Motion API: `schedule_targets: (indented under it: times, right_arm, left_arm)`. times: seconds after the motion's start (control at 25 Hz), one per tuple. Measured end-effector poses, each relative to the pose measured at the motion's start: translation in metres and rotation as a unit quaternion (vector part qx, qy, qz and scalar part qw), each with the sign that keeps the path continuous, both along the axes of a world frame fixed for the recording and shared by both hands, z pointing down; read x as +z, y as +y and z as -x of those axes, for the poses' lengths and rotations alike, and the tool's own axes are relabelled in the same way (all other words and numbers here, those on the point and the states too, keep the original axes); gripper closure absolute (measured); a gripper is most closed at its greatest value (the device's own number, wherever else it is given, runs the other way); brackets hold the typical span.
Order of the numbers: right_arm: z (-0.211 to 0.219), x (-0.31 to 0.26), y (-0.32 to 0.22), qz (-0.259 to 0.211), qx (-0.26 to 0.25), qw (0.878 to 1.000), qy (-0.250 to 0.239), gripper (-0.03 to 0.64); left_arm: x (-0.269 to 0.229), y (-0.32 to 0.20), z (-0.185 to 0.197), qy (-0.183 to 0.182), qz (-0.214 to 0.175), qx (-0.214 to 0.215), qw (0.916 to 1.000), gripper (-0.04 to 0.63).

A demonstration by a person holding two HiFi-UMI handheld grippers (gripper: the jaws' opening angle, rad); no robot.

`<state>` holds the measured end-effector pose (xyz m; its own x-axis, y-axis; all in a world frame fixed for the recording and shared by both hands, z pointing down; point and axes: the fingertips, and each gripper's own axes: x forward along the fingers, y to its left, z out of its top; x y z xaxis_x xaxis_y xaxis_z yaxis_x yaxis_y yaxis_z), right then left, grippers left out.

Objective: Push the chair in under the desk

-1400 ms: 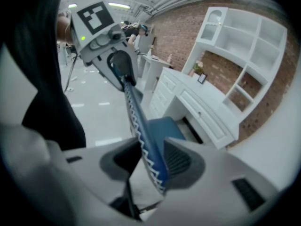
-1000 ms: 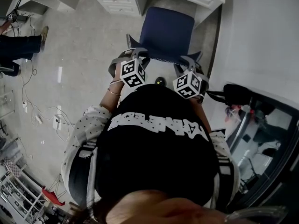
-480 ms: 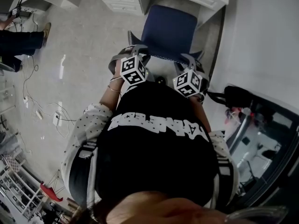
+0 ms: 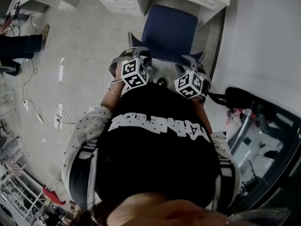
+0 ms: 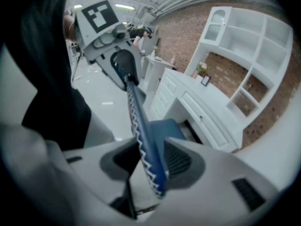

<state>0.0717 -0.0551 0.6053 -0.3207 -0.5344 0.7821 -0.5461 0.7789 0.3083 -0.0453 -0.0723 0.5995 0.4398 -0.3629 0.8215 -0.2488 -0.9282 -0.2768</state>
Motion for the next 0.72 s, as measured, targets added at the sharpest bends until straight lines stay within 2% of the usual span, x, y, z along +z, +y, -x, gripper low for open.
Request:
schedule_targets:
  times: [0.44, 0.72]
  right_arm:
    - [-0.009, 0.001, -0.025, -0.014, 0.019, 0.999, 0.023, 0.451]
    - [-0.013, 0.003, -0.031, -0.001, 0.027, 0.999, 0.023, 0.449]
  left_arm:
    - [0.002, -0.024, -0.008, -0.007, -0.002, 0.015, 0.9999, 0.451]
    - [0.003, -0.028, -0.012, -0.005, 0.018, 0.025, 0.9995, 0.453]
